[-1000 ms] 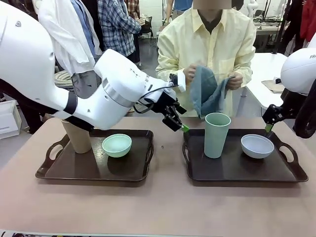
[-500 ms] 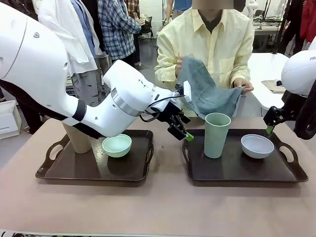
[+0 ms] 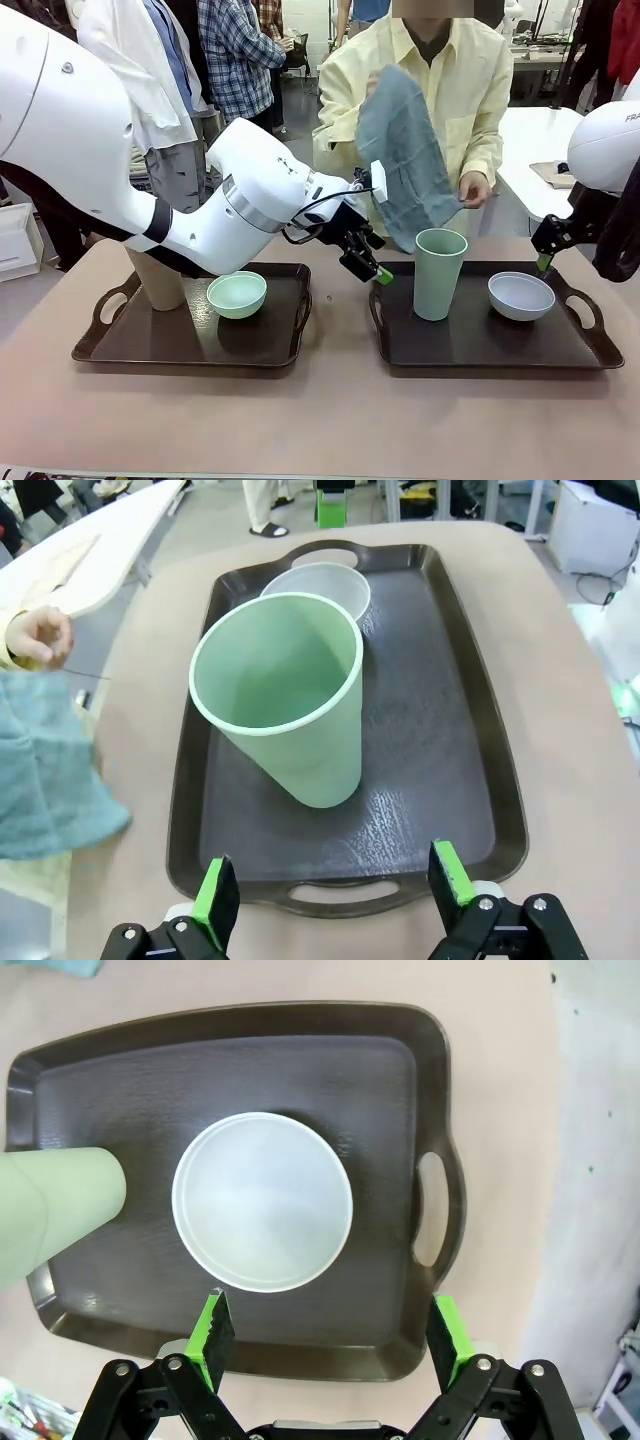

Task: Set up a tray with a mat and arrange the tableware.
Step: Pick up the Picnic Bowl and Reusable plastic cup from the Handle tray in front of the human's position and hold them in the air.

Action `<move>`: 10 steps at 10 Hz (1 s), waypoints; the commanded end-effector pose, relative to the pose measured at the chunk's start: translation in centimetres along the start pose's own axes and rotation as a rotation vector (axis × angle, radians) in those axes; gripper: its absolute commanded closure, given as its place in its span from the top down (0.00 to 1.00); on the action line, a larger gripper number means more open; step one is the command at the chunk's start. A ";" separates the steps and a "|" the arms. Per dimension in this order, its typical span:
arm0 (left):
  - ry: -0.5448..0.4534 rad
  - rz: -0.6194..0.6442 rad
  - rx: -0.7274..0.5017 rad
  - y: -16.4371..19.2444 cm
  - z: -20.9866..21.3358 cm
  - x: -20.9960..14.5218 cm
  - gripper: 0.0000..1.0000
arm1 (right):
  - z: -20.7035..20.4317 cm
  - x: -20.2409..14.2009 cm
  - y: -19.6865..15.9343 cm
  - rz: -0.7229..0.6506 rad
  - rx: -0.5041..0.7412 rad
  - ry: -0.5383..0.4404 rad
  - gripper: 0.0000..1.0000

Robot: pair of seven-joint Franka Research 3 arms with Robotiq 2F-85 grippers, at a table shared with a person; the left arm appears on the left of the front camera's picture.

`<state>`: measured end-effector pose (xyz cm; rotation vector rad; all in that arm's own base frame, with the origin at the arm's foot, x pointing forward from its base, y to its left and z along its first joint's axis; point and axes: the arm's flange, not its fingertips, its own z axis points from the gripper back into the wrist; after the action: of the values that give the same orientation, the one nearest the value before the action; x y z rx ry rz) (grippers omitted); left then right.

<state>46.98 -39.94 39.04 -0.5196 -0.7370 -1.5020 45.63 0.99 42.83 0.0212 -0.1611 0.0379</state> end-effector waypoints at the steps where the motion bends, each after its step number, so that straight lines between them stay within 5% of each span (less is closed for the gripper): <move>1: -0.048 0.002 0.005 0.0 0.6 0.0 1.00 | -0.6 0.7 1.6 0.032 -0.037 0.015 1.00; 10: -0.125 0.068 -0.126 1.9 -6.3 -0.3 1.00 | -5.9 2.2 1.3 0.044 -0.021 0.063 1.00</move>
<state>49.46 -43.76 34.75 -0.7003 -0.7019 -1.4564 47.72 2.66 37.64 -0.0094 -0.0846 0.0794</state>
